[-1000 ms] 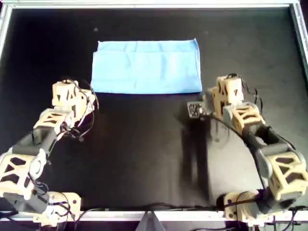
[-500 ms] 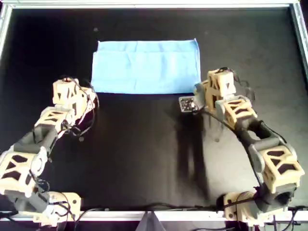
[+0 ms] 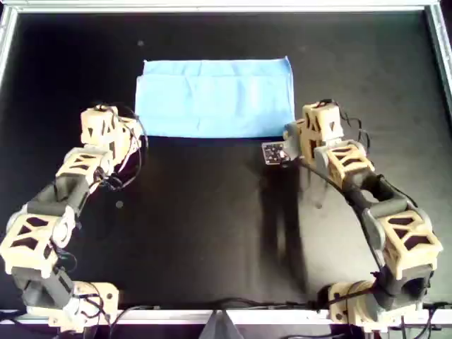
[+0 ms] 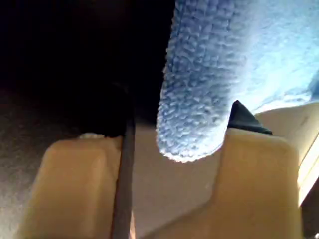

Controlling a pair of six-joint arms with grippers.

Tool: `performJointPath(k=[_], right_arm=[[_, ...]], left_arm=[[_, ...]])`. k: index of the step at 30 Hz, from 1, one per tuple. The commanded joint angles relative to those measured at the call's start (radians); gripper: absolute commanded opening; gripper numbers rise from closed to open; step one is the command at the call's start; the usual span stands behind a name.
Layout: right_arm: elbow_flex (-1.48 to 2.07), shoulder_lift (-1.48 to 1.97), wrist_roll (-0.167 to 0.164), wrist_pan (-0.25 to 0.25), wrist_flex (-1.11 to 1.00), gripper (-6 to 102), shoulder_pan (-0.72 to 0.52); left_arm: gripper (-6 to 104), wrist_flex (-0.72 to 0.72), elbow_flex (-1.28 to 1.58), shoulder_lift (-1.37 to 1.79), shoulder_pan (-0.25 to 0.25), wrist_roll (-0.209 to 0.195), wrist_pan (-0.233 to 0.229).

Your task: Fold a cloth

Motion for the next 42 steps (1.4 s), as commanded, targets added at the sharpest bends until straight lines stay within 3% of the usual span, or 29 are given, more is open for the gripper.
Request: performJointPath(k=[1, 14, 18, 21, 27, 33, 37, 42], right_arm=[[-0.083, 0.026, 0.003, 0.003, 0.003, 77, 0.005], [-0.176, -0.041, 0.003, -0.002, 0.044, 76, 0.003], [-0.166, -0.035, 0.005, 0.000, 0.044, 67, 0.002], [-0.167, -0.035, 0.005, 0.002, 0.044, 54, -0.008], [-0.179, -0.041, 0.005, -0.015, 0.043, 26, -0.006], [-0.179, -0.041, 0.005, -0.015, 0.043, 6, 0.000], [-0.179, -0.041, 0.005, -0.015, 0.043, -1, 0.000], [-0.178, -0.041, 0.005, -0.015, 0.043, -1, -0.011]], left_arm=[[92, 0.003, -0.021, 0.000, -0.025, 0.005, 0.003], [92, 0.006, -0.066, -0.034, -0.040, -0.008, -0.011], [90, 0.020, -0.064, -0.031, -0.040, -0.003, -0.011], [78, 0.021, -0.049, -0.017, -0.040, 0.003, 0.002], [39, 0.020, -0.066, -0.017, -0.040, -0.008, 0.003], [7, 0.017, -0.069, -0.015, -0.040, -0.009, 0.005], [-2, 0.017, -0.066, -0.015, -0.040, -0.009, 0.005], [-1, 0.017, -0.067, -0.012, -0.040, 0.005, 0.005]])
